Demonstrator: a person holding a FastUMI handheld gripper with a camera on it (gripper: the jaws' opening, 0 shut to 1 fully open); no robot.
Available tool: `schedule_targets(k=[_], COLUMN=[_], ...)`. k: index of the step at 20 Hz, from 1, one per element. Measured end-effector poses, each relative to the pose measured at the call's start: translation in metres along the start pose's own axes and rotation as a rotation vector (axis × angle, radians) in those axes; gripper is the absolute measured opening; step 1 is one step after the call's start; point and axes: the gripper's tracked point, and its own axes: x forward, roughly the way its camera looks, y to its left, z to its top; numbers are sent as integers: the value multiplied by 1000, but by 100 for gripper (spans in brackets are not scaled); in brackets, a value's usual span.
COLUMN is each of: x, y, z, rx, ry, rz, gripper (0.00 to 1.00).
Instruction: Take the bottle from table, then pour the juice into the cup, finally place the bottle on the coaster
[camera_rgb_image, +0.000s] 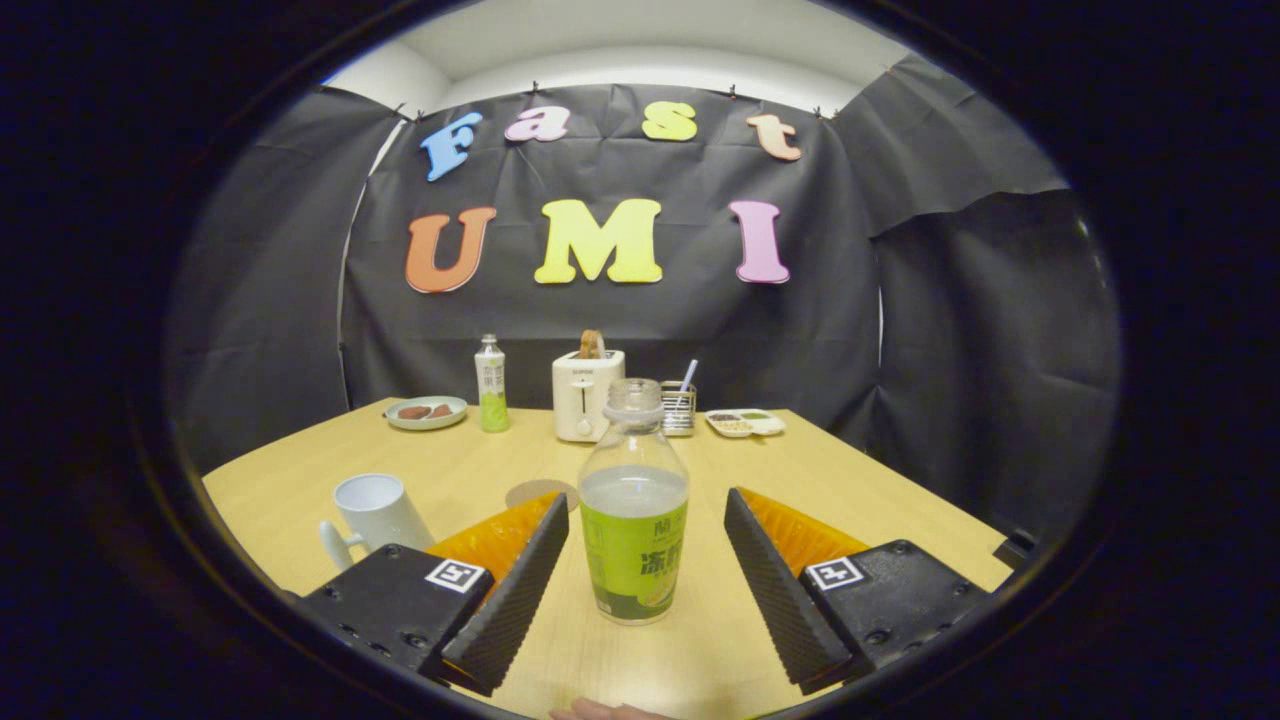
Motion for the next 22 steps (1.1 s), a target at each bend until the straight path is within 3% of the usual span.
schedule_targets(k=[6, 10, 13, 22], x=[34, 47, 44, 15], y=[-1, 3, 6, -1], z=[-21, -22, -22, 4], rx=[-18, 13, -8, -88], ry=[-2, 5, -2, -28], rz=[-43, -19, -1, -47], gripper=[100, 100, 82, 80])
